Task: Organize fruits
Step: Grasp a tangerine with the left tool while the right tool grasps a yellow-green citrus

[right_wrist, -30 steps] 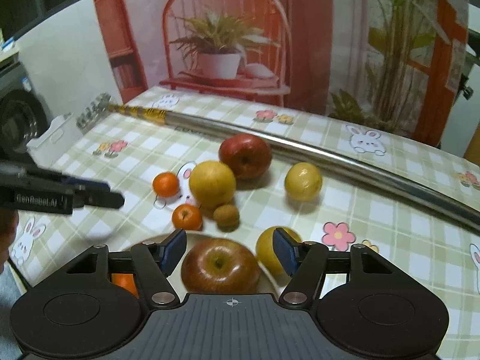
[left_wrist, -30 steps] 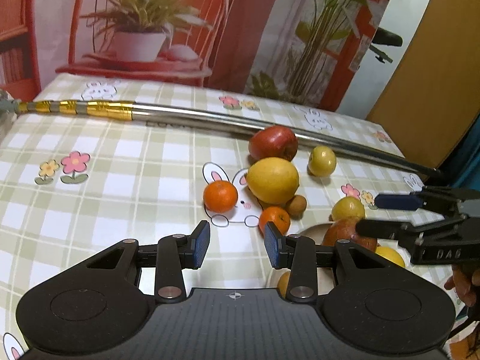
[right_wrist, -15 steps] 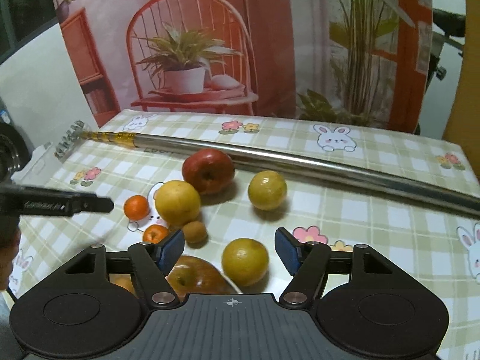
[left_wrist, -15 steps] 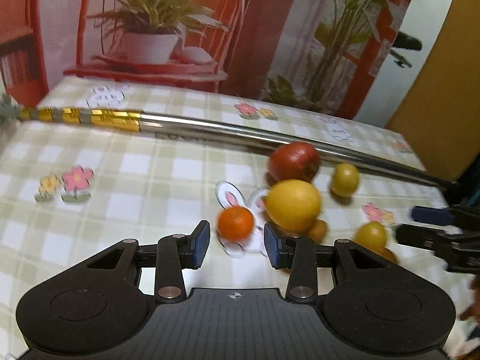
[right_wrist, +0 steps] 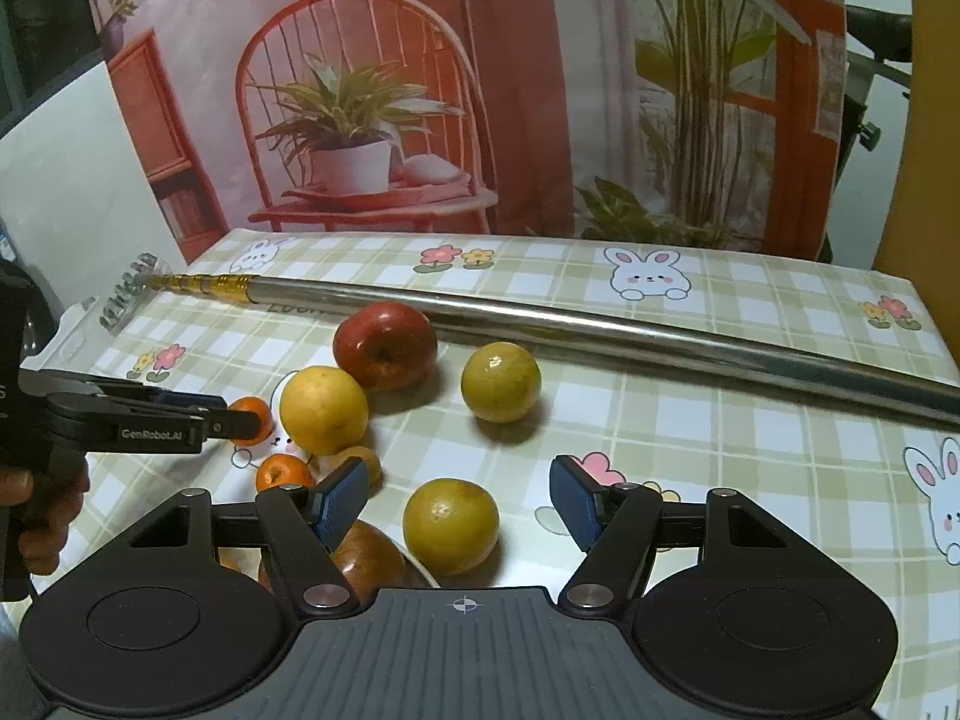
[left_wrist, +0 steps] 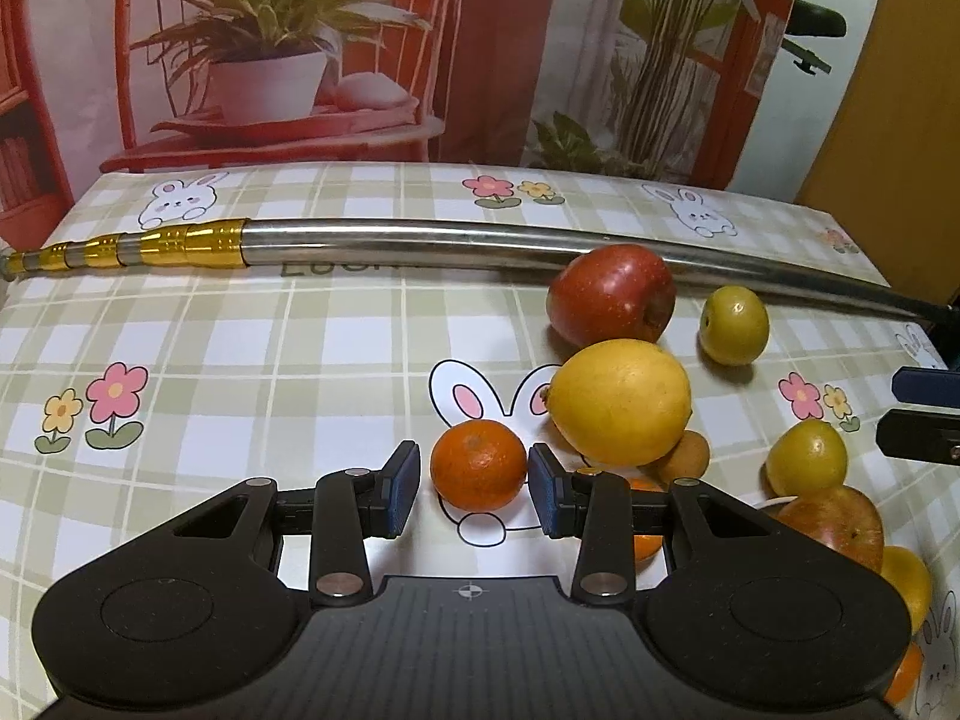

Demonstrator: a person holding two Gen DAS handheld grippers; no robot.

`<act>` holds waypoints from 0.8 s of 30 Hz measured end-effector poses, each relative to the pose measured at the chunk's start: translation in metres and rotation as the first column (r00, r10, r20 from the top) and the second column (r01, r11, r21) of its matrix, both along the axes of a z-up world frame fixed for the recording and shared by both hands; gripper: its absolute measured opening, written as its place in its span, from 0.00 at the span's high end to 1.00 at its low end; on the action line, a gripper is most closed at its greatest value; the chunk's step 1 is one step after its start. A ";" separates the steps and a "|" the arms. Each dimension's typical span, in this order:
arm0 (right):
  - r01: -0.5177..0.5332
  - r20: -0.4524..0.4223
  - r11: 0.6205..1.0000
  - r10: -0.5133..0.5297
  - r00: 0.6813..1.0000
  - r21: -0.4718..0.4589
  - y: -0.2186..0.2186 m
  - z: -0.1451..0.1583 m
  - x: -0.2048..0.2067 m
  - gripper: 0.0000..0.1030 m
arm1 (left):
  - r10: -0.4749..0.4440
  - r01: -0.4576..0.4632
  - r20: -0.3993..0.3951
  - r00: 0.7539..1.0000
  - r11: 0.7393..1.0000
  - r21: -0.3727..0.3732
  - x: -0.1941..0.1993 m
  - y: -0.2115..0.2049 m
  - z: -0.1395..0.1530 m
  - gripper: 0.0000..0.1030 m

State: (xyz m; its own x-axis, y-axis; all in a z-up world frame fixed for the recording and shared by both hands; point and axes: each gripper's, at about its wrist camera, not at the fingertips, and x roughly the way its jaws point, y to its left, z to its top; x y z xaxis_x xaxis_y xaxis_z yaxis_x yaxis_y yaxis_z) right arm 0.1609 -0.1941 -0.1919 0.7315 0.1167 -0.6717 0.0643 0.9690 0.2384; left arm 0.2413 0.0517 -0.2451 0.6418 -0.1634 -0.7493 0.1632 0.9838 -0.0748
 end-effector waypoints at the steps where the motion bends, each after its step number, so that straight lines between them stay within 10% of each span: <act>1: -0.001 0.000 1.000 0.001 1.000 -0.001 0.000 0.000 0.000 0.39 | -0.001 0.001 0.000 1.000 1.000 -0.003 0.001 0.000 -0.001 0.60; 24: -0.006 0.099 0.999 0.011 0.995 -0.049 -0.020 -0.026 0.054 0.47 | 0.005 0.007 0.141 0.990 0.996 -0.085 -0.047 0.011 0.026 0.63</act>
